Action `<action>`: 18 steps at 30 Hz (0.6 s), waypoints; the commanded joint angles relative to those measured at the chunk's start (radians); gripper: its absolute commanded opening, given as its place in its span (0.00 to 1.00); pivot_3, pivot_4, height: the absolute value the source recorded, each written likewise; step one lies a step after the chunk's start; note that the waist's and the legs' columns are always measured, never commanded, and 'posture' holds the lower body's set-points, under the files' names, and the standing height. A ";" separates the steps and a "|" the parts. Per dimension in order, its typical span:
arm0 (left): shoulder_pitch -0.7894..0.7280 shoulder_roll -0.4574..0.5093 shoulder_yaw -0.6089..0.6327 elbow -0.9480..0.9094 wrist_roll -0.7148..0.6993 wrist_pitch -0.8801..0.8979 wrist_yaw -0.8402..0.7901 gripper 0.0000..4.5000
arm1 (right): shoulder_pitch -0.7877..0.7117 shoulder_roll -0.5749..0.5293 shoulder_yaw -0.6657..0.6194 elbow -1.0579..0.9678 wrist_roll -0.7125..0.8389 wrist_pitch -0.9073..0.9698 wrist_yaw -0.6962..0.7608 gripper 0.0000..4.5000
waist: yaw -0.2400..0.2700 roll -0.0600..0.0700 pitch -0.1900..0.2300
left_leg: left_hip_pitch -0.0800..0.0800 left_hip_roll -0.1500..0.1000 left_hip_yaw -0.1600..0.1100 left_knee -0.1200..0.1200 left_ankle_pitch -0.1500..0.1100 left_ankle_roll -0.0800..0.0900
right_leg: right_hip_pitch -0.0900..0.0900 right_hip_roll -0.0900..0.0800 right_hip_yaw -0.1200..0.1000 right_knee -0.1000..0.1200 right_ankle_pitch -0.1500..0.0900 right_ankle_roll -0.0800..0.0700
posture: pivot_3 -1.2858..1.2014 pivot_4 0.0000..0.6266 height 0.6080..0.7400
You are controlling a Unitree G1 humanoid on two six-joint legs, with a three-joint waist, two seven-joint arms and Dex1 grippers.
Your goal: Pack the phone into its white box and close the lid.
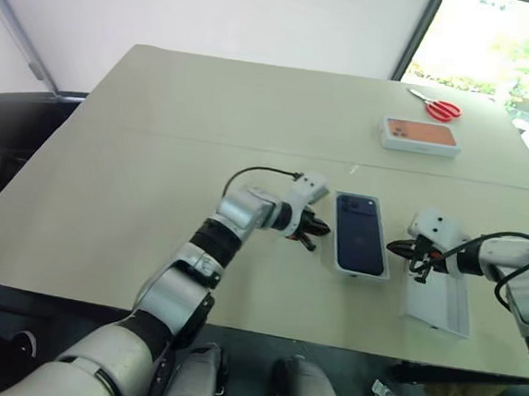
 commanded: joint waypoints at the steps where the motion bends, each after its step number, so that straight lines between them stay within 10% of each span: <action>1: 0.035 0.064 0.020 -0.124 -0.028 0.014 -0.038 0.01 | -0.044 -0.027 -0.022 0.021 0.007 -0.016 0.016 0.00 | -0.007 0.000 0.000 | 0.000 0.000 0.000 0.000 0.000 0.000 | 0.000 0.000 0.000 0.000 0.000 0.000 | 0.52 0.24 1.00; 13: 0.140 0.250 0.216 -0.366 -0.165 -0.054 -0.049 0.12 | -0.205 0.024 -0.067 0.119 0.075 0.075 -0.010 0.00 | -0.014 0.002 0.001 | 0.000 0.000 0.000 0.000 0.001 -0.002 | -0.001 0.000 0.000 0.001 0.000 0.000 | 0.52 0.24 1.00; 18: 0.186 0.330 0.270 -0.436 -0.236 -0.069 -0.108 0.64 | -0.311 0.044 -0.091 0.105 0.136 0.313 -0.067 0.53 | -0.013 0.002 0.001 | 0.000 0.001 0.000 -0.001 0.002 -0.004 | -0.002 0.000 0.000 0.002 0.000 0.000 | 0.52 0.24 1.00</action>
